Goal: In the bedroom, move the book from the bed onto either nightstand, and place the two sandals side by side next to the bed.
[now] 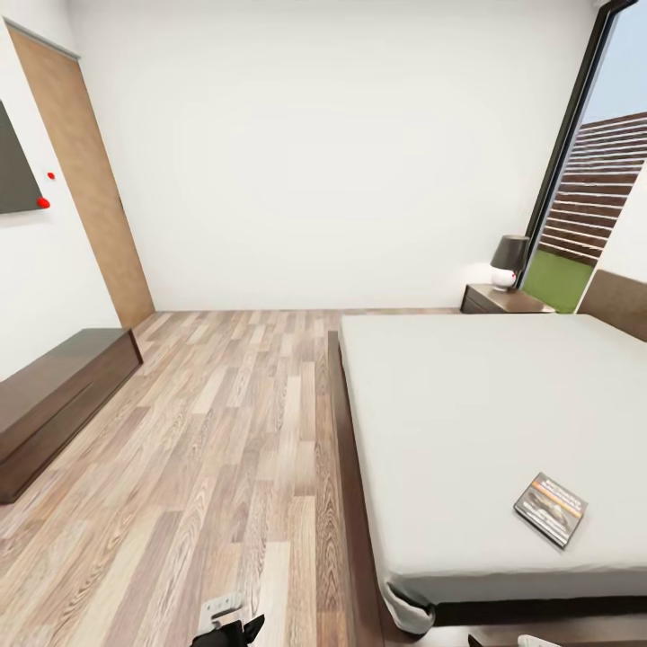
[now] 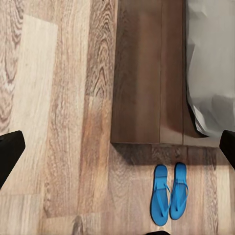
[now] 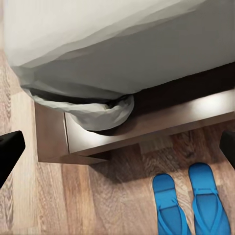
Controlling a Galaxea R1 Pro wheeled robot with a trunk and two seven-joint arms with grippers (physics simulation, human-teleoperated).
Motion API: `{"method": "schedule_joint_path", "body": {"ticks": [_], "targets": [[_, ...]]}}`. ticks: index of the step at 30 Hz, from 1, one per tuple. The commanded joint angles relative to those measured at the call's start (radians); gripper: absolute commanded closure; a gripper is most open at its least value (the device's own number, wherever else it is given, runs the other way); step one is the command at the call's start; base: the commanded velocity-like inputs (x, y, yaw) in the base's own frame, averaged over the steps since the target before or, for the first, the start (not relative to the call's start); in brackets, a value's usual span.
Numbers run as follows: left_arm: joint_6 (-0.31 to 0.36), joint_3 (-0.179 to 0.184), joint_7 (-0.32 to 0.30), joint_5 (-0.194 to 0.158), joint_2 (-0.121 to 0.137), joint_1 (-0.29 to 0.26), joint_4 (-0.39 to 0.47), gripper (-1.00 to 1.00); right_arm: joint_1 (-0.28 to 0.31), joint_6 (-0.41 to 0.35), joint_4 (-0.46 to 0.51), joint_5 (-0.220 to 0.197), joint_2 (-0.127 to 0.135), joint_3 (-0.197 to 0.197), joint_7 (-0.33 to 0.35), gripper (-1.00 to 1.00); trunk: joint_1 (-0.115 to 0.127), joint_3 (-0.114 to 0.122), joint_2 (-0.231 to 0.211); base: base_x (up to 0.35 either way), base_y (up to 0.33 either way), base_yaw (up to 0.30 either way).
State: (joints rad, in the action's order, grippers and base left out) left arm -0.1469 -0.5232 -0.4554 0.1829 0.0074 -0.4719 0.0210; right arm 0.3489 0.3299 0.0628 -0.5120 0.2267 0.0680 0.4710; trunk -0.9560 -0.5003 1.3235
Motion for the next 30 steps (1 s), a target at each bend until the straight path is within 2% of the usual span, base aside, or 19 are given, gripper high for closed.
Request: {"method": "schedule_joint_path", "body": {"ticks": [1,30], "targets": [[-0.005,-0.008,-0.002,0.010,0.000,-0.001,-0.001,-1.00,0.001,0.003,-0.001,-0.010,0.000,0.007,0.005,-1.00,0.000,0.000,0.001,0.000,0.000,0.000],[-0.004,-0.008,-0.003,0.010,0.000,-0.001,-0.001,-1.00,0.001,0.005,-0.001,-0.009,-0.002,0.007,0.003,-1.00,0.000,0.044,0.001,0.000,0.000,0.000]]}}
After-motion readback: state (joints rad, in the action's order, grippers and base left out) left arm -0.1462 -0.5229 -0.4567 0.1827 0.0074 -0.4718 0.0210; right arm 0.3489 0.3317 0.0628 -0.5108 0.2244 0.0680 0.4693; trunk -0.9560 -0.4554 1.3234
